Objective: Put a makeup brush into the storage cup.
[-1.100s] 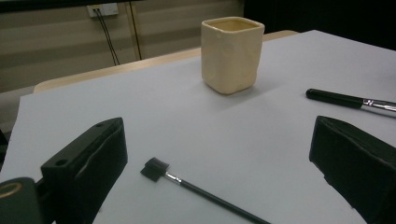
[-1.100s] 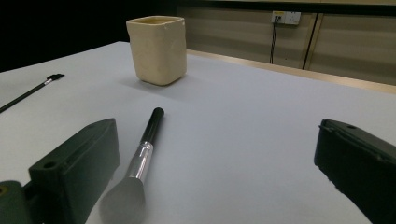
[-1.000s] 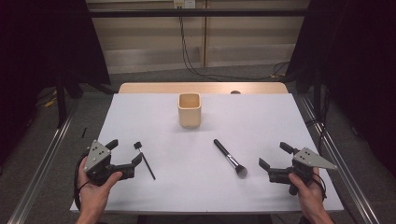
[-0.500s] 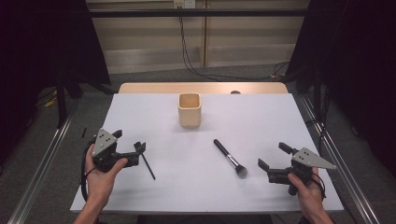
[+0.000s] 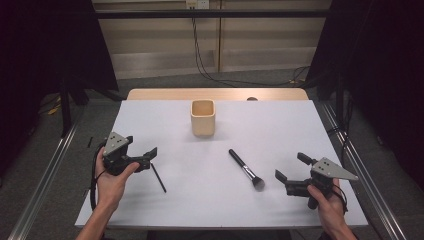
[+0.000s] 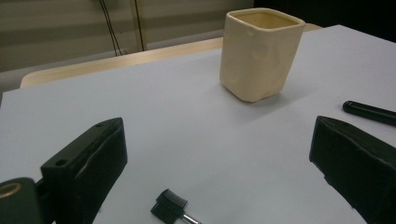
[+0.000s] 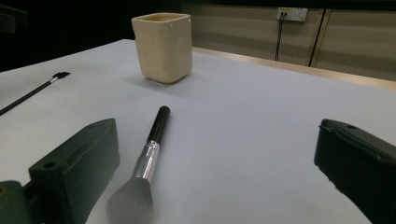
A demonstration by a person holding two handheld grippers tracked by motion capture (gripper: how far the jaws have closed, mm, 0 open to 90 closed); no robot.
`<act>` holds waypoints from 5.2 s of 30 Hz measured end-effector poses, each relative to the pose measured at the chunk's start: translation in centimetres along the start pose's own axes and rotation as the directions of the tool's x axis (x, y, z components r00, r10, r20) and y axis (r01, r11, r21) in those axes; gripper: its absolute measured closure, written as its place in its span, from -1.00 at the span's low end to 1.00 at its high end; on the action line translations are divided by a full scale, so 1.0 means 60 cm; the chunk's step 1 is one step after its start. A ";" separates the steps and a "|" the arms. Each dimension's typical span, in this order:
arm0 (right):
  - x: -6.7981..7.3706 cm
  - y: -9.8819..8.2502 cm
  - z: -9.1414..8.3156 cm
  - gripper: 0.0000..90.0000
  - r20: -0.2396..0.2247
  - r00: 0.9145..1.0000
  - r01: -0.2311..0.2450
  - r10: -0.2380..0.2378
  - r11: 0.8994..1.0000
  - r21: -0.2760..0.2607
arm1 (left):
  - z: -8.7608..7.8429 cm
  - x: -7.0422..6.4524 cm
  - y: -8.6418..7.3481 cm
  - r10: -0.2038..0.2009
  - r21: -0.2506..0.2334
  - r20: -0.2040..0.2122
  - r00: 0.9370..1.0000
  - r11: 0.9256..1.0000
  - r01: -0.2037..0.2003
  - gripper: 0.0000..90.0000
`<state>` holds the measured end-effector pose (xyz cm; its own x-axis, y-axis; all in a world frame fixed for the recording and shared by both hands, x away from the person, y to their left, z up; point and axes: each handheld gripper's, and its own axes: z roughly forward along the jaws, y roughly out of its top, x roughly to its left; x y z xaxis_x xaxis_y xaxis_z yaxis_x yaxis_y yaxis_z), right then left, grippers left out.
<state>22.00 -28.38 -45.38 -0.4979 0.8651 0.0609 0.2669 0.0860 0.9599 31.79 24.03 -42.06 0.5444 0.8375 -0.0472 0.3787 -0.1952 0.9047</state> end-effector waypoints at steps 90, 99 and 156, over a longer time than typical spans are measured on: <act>0.005 -0.003 0.007 -1.00 -0.044 0.999 0.019 -0.017 0.999 0.038 | 0.141 -0.006 0.016 -0.070 0.823 -0.215 0.974 0.524 0.219 -0.21; 0.005 -0.003 0.009 -1.00 -0.046 0.999 0.022 -0.020 0.999 0.042 | 0.141 -0.006 0.020 -0.064 0.835 -0.195 0.979 0.512 0.200 0.29; 0.003 -0.003 0.009 -1.00 -0.038 0.999 0.017 -0.016 0.999 0.046 | 0.094 0.040 0.047 -0.171 0.679 -0.101 0.980 0.708 0.194 0.92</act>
<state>22.30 -27.94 -45.72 -0.5326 0.8445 0.0562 0.2956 0.1234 0.9473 38.38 22.59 -41.98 0.3933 0.9056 -0.1587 0.8820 -0.3228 0.3434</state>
